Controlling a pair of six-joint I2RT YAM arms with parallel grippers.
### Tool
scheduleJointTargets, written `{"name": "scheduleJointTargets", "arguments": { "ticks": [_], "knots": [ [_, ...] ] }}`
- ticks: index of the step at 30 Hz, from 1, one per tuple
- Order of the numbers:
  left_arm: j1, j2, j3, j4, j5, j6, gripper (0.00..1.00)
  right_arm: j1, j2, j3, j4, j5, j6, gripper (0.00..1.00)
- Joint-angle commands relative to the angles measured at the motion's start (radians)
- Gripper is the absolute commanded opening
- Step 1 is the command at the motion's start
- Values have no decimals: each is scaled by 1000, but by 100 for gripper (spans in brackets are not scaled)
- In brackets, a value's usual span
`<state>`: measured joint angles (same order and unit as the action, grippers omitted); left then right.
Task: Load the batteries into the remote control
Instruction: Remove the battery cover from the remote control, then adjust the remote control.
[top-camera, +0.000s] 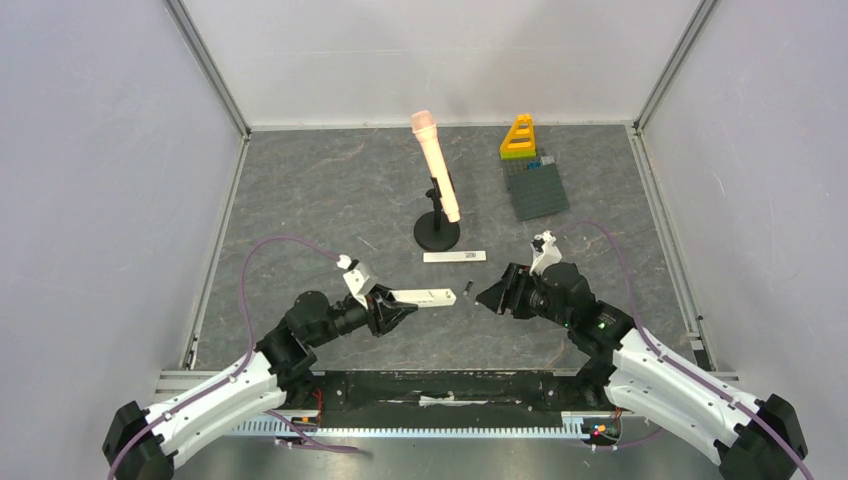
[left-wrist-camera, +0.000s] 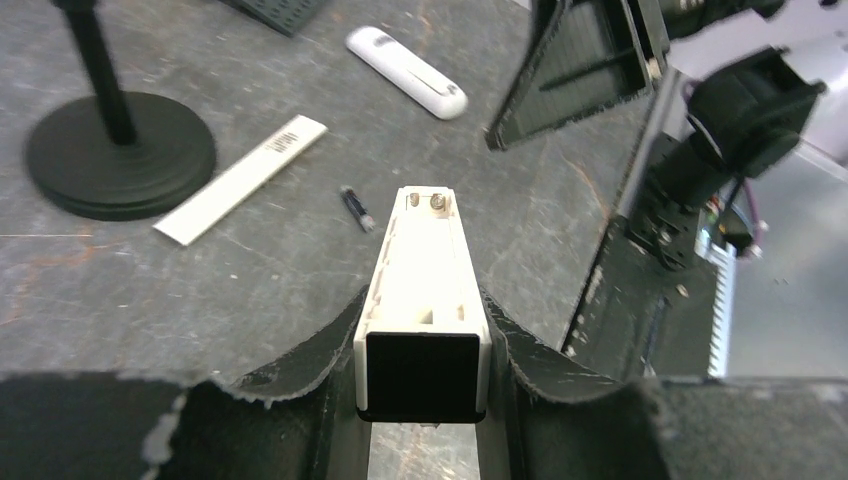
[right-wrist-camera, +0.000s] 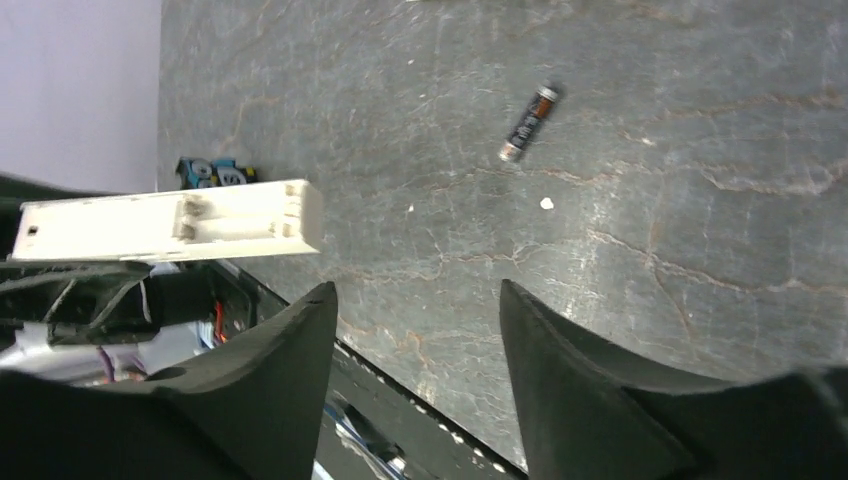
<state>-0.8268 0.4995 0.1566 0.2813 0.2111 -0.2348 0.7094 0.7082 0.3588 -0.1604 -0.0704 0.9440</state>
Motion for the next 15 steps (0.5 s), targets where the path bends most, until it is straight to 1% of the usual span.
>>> {"name": "scheduleJointTargets", "arguments": {
  "ticks": [1,4,6,8,9,11,15],
  "knots": [
    [-2,42,44,84,176,9,2,-1,-24,93,34,-144,-114,71],
    [-2,57,57,158,322,6,2,-1,-63,117,66,-250,-193,80],
    [-2,70,74,202,417,3,2,0,-74,127,66,-325,-263,83],
    [-2,88,108,204,536,6,2,-1,-71,134,68,-426,-324,84],
    [-2,98,127,197,570,1,2,-1,-66,132,76,-473,-344,85],
    [-2,121,156,214,638,-11,2,0,-65,101,148,-606,-353,85],
    [-3,171,207,253,789,-31,2,0,-47,73,300,-771,-319,86]
  ]
}}
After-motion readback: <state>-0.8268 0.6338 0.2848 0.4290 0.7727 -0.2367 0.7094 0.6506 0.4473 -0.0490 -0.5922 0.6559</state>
